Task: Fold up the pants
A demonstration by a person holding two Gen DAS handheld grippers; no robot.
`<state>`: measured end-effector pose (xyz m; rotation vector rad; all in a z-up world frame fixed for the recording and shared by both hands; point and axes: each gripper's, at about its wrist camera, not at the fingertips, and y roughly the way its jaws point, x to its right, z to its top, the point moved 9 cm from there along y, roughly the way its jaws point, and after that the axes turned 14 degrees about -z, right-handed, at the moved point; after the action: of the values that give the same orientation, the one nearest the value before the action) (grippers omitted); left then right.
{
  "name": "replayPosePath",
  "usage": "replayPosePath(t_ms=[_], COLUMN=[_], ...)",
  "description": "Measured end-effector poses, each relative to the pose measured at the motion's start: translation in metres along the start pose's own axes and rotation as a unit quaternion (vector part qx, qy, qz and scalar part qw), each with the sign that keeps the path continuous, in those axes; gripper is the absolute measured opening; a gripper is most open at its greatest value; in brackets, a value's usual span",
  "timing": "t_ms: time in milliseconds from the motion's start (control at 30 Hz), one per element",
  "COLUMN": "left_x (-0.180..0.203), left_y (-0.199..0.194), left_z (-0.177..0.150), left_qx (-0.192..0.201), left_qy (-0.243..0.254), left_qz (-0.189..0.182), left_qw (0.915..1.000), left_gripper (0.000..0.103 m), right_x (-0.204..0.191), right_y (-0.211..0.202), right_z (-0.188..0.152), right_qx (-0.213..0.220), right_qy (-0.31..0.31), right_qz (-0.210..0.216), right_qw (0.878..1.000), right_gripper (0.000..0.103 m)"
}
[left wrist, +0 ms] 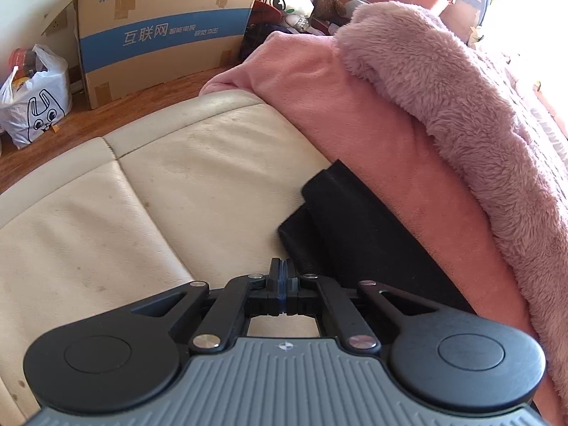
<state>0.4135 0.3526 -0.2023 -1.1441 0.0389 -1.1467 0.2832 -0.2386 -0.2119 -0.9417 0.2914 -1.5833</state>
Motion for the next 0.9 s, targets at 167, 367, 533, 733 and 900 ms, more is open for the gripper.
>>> replayPosePath(t_ms=[167, 367, 533, 733, 900], left_x=[-0.017, -0.009, 0.012, 0.017, 0.032], left_y=[-0.016, -0.015, 0.003, 0.026, 0.021], left_z=[-0.002, 0.005, 0.01, 0.003, 0.012], left_qx=[0.009, 0.012, 0.01, 0.005, 0.025], left_qy=[-0.038, -0.1, -0.106, -0.107, -0.059], left_qz=[-0.049, -0.15, -0.171, -0.122, -0.093], left_qw=[0.998, 0.9835, 0.9794, 0.9868, 0.9936], left_gripper=[0.0, 0.001, 0.002, 0.005, 0.0], right_x=[0.004, 0.006, 0.013, 0.04, 0.062], right_y=[-0.013, -0.014, -0.026, -0.003, 0.015], right_z=[-0.003, -0.008, 0.008, 0.014, 0.014], right_qx=[-0.004, -0.015, 0.018, 0.009, 0.007], right_qy=[-0.011, -0.023, -0.011, 0.013, 0.035], right_qz=[0.004, 0.004, -0.005, -0.043, -0.065], right_qw=[1.0, 1.0, 1.0, 0.999, 0.997], right_gripper=[0.0, 0.001, 0.021, 0.025, 0.028])
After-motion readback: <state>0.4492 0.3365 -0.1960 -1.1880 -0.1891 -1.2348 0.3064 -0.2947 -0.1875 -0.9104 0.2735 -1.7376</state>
